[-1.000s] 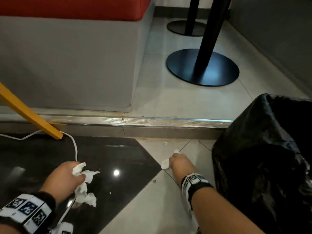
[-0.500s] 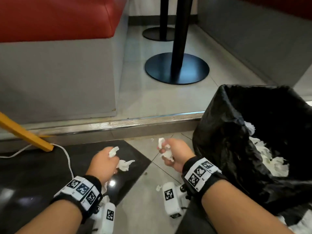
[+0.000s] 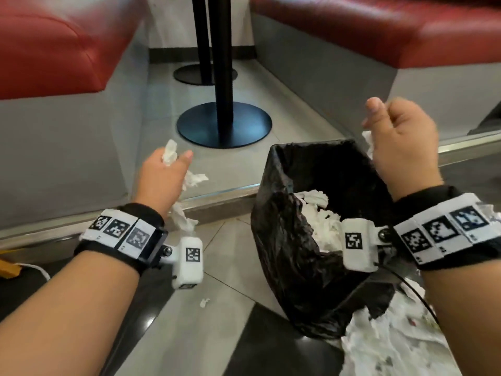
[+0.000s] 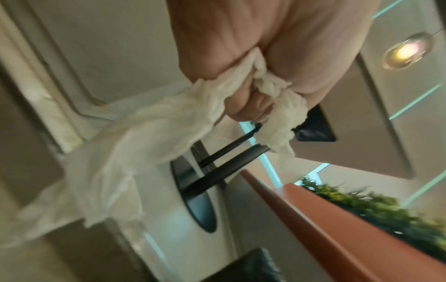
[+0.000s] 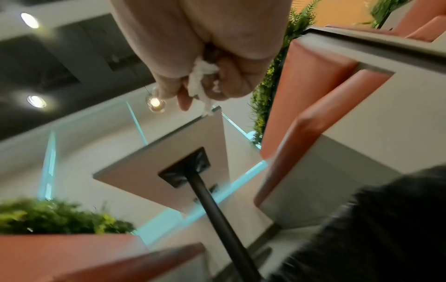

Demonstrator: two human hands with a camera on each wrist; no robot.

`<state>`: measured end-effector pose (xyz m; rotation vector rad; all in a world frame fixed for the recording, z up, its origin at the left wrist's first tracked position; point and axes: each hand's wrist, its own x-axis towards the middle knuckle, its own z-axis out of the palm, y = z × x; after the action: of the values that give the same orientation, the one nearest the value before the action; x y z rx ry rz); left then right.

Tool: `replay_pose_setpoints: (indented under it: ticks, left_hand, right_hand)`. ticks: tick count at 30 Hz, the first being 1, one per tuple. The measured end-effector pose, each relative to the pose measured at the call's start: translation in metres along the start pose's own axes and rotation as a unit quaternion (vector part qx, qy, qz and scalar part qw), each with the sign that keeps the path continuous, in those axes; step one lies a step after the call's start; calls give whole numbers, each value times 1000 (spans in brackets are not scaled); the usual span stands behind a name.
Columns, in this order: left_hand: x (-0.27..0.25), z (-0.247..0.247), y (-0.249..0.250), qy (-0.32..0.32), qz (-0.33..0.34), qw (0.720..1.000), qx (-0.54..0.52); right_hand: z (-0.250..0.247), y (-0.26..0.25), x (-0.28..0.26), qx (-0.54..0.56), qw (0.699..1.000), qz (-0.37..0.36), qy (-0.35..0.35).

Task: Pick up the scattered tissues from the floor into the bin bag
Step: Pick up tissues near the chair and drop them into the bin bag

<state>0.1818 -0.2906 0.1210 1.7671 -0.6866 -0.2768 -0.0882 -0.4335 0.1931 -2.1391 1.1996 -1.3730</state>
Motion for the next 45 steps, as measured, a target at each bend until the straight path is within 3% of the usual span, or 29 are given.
replay_pose_setpoints:
  ticks: [2, 4, 5, 7, 10, 12, 14, 15, 17, 19, 23, 24, 28, 33, 36, 40, 41, 43, 45]
  left_hand:
    - [-3, 19, 35, -54, 15, 996, -68]
    - [-6, 44, 68, -131, 17, 985, -112]
    - [-8, 58, 83, -177, 18, 976, -127]
    - [-14, 84, 113, -260, 37, 953, -148]
    - [-35, 122, 160, -311, 61, 916, -247]
    - [-50, 142, 182, -309, 75, 913, -258]
    - [-62, 163, 181, -345, 96, 917, -178]
    - [-65, 172, 171, -381, 120, 913, -78]
    - [-68, 178, 143, -442, 167, 871, 135]
    - [-63, 165, 109, -451, 197, 840, 229]
    - [-45, 102, 21, -305, 204, 881, 298]
    - [-45, 84, -10, -301, 180, 869, 350]
    - [-86, 32, -138, -405, 51, 763, 501]
    - [-133, 32, -210, -462, 5, 719, 519]
    - [-142, 37, -222, -476, 34, 701, 530]
    - [-130, 38, -220, -479, 45, 706, 520]
    - [-122, 37, -215, -467, 34, 725, 506]
    - [-97, 37, -192, -380, 11, 819, 430]
    - [-65, 39, -140, -245, 63, 905, 343]
  right_hand:
    - [5, 29, -7, -110, 980, 72, -151]
    - [11, 55, -20, -212, 909, 123, -338]
    - [9, 64, -26, -232, 882, 138, -386]
    - [0, 70, -31, -205, 892, 153, -374]
    - [-21, 73, -36, -110, 943, 168, -265]
    - [-31, 77, -40, -52, 958, 185, -213]
    - [-36, 82, -45, -1, 960, 215, -177]
    - [-36, 83, -46, 17, 959, 230, -167]
    - [-36, 86, -47, 43, 955, 243, -165]
    - [-35, 87, -47, 60, 952, 245, -173]
    - [-41, 88, -46, 30, 961, 231, -151]
    - [-43, 85, -47, 32, 962, 229, -142]
    - [-41, 72, -53, 35, 967, 204, -149]
    - [-42, 53, -64, 34, 964, 180, -191]
    - [-44, 47, -72, 34, 964, 180, -191]
    - [-46, 55, -81, 14, 960, 205, -188]
    - [-47, 57, -84, 11, 959, 213, -187]
    - [-49, 60, -91, 13, 958, 226, -178]
    - [-52, 64, -100, 17, 954, 243, -175]
